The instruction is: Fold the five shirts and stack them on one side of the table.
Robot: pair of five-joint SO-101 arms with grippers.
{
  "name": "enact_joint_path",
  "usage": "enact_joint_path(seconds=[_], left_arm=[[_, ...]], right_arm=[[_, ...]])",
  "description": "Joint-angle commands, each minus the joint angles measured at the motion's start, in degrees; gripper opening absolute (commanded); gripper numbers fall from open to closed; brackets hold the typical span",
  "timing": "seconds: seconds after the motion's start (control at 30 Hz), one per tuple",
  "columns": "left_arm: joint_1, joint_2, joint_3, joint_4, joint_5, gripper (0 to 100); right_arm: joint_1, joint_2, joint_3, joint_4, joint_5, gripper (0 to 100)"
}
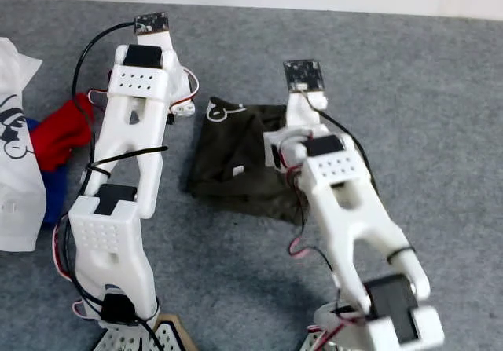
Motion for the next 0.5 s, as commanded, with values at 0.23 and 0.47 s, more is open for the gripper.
enact_joint_path(seconds=[0.23, 0.47], left_arm=[[0.48, -0.31, 1.10, -3.16, 0.62, 1], [0.48, -0.31, 2.07, -4.04, 0.62, 1]], right_arm=[[0.22, 9.63, -10.42, -0.66, 0.35, 23.1], [0.22, 9.63, -10.42, -0.66, 0.26, 23.1]])
